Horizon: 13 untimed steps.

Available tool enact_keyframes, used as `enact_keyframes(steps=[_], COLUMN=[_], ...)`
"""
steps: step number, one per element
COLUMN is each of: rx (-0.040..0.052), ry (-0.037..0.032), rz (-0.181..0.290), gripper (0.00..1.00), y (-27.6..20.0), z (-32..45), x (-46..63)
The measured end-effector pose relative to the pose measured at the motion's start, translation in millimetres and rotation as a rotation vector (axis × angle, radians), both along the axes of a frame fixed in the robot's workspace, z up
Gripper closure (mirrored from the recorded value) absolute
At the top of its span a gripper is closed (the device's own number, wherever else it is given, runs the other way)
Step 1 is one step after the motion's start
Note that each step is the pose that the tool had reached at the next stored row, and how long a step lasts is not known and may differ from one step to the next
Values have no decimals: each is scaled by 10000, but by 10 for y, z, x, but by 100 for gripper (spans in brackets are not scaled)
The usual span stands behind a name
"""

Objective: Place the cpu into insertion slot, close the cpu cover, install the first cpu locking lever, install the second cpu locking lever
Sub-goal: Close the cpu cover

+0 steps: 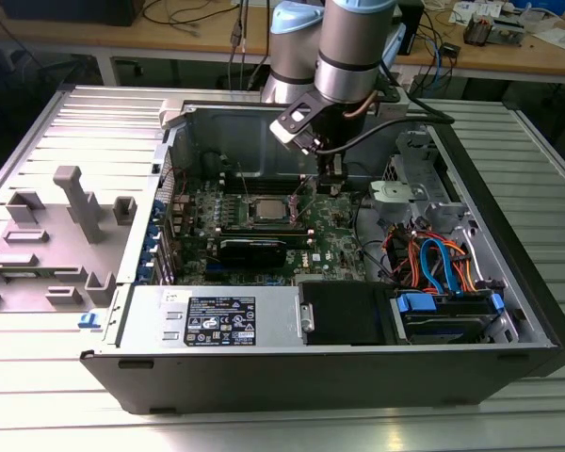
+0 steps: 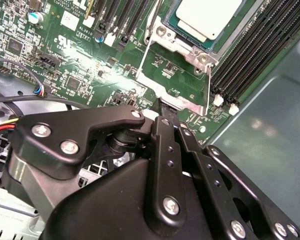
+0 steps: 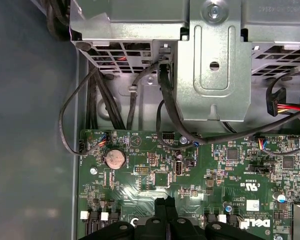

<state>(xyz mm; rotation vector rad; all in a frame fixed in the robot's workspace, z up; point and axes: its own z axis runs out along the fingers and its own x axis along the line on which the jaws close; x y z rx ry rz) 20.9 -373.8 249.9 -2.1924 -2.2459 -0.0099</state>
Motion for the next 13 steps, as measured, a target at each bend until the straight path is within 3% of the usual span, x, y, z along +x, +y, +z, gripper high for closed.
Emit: enact_keyframes(steps=[13], rx=[0], ry=[0], rz=[-1], gripper=[89], y=[0], z=[0], x=[-66])
